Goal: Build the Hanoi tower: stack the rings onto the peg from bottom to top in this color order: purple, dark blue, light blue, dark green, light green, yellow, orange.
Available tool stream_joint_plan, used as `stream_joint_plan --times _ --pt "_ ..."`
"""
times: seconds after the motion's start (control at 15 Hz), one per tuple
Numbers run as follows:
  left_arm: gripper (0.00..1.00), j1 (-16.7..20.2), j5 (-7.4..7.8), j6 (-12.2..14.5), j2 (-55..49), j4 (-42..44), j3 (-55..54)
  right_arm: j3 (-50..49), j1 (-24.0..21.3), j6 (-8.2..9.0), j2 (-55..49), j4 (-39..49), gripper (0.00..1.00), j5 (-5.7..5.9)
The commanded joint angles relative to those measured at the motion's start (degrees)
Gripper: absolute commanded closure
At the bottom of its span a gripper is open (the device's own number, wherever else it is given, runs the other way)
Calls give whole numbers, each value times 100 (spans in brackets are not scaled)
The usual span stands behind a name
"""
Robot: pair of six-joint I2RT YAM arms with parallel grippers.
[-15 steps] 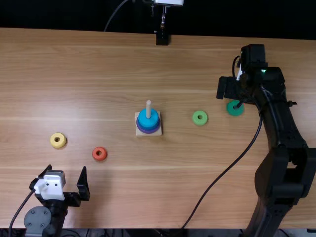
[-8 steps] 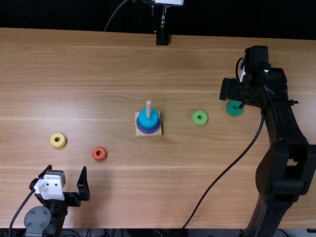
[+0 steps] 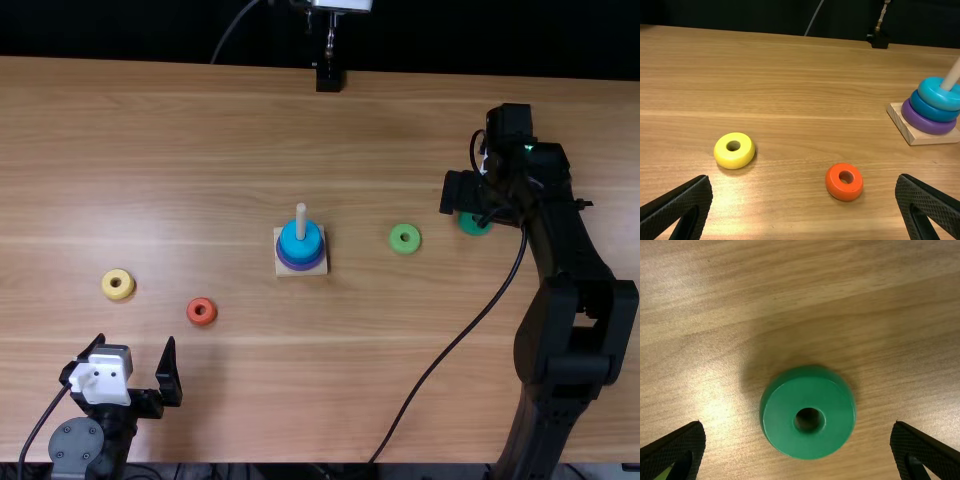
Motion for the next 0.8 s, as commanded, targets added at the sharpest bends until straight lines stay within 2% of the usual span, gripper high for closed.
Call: stream_joint_plan --times 0.0,0.73 --pt "0 96 123 22 -69 -383 -607 -68 -92 56 227 14 0 15" --pt "0 96 123 22 -69 -394 -607 -59 -83 78 438 319 0 36"
